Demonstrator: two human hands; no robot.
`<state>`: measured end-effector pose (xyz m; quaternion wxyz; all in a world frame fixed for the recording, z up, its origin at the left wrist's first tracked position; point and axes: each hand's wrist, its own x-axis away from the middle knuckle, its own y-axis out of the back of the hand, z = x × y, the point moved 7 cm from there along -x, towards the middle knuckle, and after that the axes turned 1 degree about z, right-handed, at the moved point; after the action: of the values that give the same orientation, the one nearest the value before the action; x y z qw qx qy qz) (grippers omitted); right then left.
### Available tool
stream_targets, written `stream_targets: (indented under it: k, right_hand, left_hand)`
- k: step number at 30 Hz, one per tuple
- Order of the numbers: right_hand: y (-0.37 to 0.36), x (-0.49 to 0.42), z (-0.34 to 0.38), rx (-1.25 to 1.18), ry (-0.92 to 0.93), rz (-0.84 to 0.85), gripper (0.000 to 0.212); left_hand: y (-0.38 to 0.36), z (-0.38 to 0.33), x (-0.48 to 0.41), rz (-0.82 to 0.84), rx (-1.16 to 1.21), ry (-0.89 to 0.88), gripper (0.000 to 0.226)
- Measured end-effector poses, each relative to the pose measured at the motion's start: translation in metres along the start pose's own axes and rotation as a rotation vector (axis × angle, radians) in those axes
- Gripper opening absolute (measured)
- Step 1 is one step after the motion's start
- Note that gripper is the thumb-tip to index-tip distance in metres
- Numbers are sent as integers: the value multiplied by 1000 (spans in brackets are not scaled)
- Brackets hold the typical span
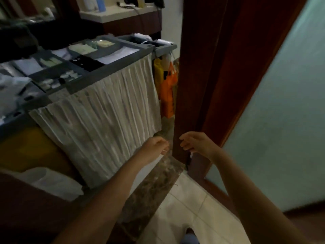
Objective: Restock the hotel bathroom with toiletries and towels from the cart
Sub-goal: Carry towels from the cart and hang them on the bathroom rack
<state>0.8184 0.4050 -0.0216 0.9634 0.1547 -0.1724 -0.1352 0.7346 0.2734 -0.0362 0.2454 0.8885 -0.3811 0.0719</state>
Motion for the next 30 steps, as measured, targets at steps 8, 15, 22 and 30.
stream_targets:
  k: [8, 15, 22, 30]
  right_hand:
    - [12, -155, 71, 10, 65, 220, 20]
    - [-68, -257, 152, 32, 141, 445, 22]
    - [-157, -321, 232, 149, 243, 577, 24]
    - [-241, -379, 336, 206, 352, 692, 24]
  left_hand:
    - [98, -35, -74, -245, 114, 40, 16]
    - [214, -18, -71, -508, 76, 84, 21]
    - [340, 13, -72, -707, 87, 91, 28]
    - [472, 43, -78, -844, 164, 150, 21]
